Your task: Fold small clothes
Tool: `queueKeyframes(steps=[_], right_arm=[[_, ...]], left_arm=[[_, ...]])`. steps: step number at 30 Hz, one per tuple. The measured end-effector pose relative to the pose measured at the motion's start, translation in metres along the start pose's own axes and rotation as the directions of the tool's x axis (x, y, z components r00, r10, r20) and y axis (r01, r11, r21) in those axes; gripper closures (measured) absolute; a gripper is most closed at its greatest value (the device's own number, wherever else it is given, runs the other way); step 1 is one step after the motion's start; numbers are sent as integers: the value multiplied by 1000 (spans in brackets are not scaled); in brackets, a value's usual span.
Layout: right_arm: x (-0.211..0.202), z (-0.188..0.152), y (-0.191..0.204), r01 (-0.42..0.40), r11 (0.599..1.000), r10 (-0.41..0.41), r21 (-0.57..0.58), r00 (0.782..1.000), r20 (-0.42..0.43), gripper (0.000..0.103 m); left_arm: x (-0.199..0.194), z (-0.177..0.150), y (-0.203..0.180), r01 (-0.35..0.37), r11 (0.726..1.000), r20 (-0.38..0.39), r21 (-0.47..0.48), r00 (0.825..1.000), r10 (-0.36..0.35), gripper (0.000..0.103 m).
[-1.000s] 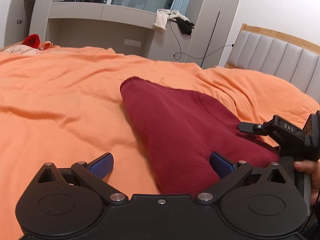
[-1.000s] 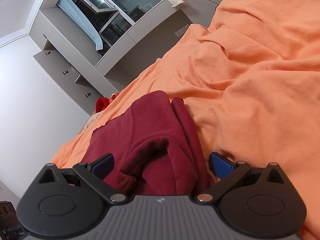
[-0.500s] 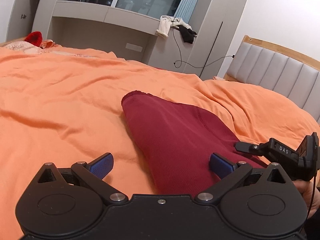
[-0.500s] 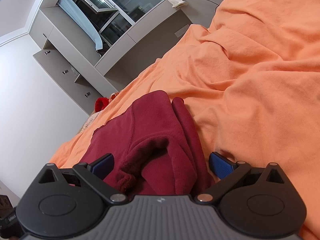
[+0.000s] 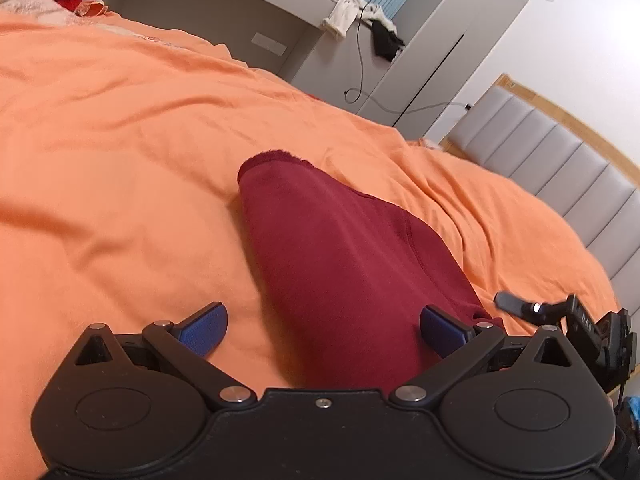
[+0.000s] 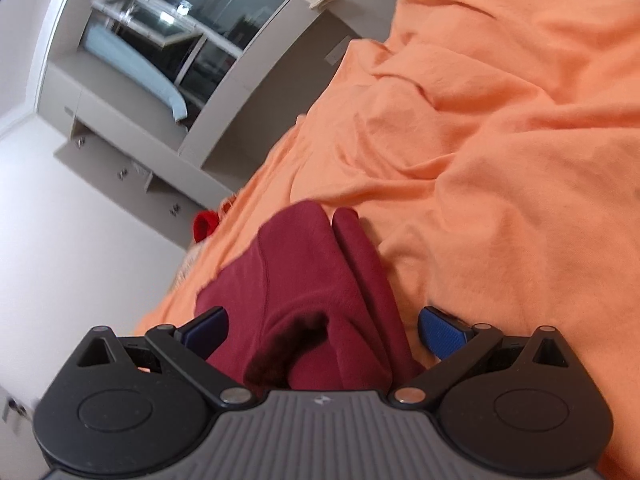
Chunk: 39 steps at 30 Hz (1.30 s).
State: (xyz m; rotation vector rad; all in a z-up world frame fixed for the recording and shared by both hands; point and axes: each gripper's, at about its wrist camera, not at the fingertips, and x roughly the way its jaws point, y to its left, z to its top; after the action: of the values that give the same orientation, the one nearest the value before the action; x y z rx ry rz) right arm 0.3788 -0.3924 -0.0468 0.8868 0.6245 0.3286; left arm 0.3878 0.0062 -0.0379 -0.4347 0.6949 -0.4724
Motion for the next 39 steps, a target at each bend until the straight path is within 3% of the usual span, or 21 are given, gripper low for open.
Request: queueKeyframes(steps=[8, 29, 36, 39], right_arm=[[11, -9, 12, 72, 994, -70, -82, 997, 30, 13], [16, -18, 17, 105, 983, -101, -153, 994, 32, 8], [14, -21, 23, 156, 970, -148, -185, 987, 57, 28], [14, -23, 27, 165, 965, -155, -205, 986, 61, 31]], left_arm=[[-5, -8, -3, -10, 1000, 9, 23, 1000, 10, 0], [-3, -9, -6, -46, 999, -7, 28, 999, 46, 0], [-1, -6, -7, -55, 998, -21, 19, 998, 56, 0], [0, -3, -7, -60, 998, -34, 3, 998, 60, 0]])
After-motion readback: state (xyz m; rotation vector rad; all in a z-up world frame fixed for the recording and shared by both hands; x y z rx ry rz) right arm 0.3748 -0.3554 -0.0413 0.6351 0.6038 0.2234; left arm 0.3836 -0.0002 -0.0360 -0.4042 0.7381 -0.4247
